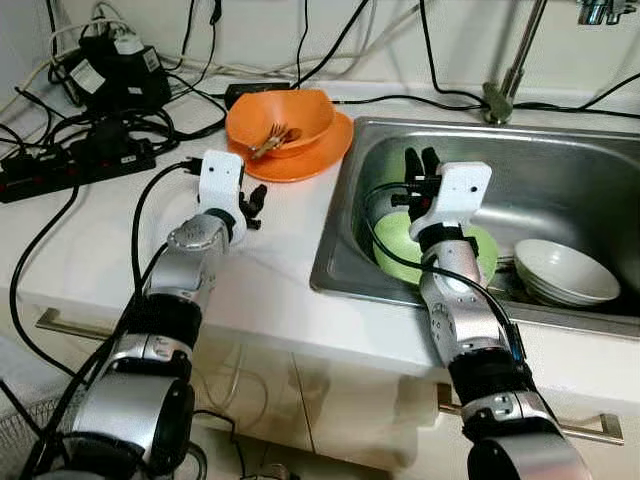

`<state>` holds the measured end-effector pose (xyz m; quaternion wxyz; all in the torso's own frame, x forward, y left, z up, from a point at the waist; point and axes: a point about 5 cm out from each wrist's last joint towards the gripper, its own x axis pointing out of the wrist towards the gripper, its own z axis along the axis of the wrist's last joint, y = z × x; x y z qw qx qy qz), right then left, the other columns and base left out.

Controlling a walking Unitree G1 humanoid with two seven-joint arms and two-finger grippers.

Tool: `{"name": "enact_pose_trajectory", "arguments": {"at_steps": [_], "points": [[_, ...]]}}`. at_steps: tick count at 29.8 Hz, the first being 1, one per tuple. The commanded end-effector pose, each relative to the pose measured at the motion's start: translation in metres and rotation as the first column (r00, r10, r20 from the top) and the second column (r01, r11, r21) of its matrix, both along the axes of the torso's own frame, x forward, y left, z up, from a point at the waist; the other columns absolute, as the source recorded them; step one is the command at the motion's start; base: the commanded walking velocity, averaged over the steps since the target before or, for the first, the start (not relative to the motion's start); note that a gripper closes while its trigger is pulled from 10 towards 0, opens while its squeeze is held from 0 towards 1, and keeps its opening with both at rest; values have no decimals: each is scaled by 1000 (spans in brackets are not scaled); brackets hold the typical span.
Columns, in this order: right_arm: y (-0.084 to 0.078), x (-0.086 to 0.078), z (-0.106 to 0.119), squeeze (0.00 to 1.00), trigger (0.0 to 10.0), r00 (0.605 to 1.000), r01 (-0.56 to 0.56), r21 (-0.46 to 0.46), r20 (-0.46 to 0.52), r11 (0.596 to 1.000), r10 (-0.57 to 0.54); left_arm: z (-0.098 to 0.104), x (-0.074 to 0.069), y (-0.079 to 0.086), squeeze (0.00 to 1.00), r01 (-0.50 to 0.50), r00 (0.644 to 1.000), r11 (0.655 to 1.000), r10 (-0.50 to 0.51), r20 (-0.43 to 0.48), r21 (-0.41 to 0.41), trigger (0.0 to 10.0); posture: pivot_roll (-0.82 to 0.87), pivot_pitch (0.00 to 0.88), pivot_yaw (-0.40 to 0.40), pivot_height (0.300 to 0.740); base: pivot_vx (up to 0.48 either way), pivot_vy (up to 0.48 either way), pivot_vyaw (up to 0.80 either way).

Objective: Kitchen organization

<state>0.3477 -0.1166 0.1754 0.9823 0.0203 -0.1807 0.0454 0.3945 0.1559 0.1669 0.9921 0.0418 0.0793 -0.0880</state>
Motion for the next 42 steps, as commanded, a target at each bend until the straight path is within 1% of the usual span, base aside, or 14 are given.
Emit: {"name": "enact_pose_trajectory", "arguments": {"at_steps": [1,3,6,11,12,19,21,25,30,34,36,37,40,42], "points": [[3,-8,-4,0,10000,1000,-6,-2,-12,1000,6,7,4,2,0,3,1000,1000,-4,21,8,10000,53,117,119,740,0,0,0],[3,-12,-5,0,10000,1000,-3,2,-17,1000,3,11,6,0,0,8,999,1000,-8,33,6,10000,50,126,120,740,0,0,0],[2,-18,-6,0,10000,1000,-2,3,-31,1000,2,19,11,-6,0,24,998,1000,-24,56,-2,10000,38,171,119,740,0,0,0],[4,-26,-5,0,10000,999,-5,1,-33,1000,5,22,13,-9,0,25,998,1000,-25,58,-5,10000,16,209,117,740,0,0,0],[2,-31,-3,0,10000,999,-1,0,-37,1000,1,24,15,-12,0,28,998,1000,-28,61,-11,10000,4,236,118,740,0,0,0],[-2,-44,-3,0,10000,998,12,-4,-61,1000,-12,29,18,-16,0,35,997,999,-33,67,-25,10000,-21,275,114,740,0,0,0],[-4,-51,-6,0,10000,996,18,-8,-83,1000,-18,34,21,-18,0,21,997,998,-17,75,-51,10000,-26,296,109,740,0,0,0],[-4,-56,-7,0,10000,995,16,-11,-100,1000,-17,40,22,-19,0,12,997,998,-6,83,-68,10000,-25,306,104,740,0,0,0],[0,-62,-7,0,10000,992,-2,-12,-124,1000,0,59,27,-12,0,-30,993,989,46,108,-144,10000,-19,329,100,740,0,0,0],[-1,-66,-7,0,10000,990,-2,-12,-141,1000,0,74,30,-8,0,-14,992,977,41,123,-215,10000,-15,334,99,740,0,0,0],[-1,-66,-7,0,10000,990,-2,-13,-144,1000,0,75,30,-8,0,-10,991,976,38,125,-219,10000,-15,334,99,740,0,0,0],[-2,-67,-8,0,10000,989,-1,-14,-151,1000,-1,84,30,-6,0,5,989,970,31,144,-244,10000,0,334,99,740,0,0,0],[-3,-67,-8,0,10000,987,-1,-15,-158,1000,-2,91,31,-3,0,2,987,965,40,154,-262,10000,0,334,99,740,0,0,0],[-2,-66,-8,0,10000,986,-5,-14,-164,1000,3,91,32,2,0,-45,989,964,79,122,-264,10000,17,330,93,740,0,0,0]]}}
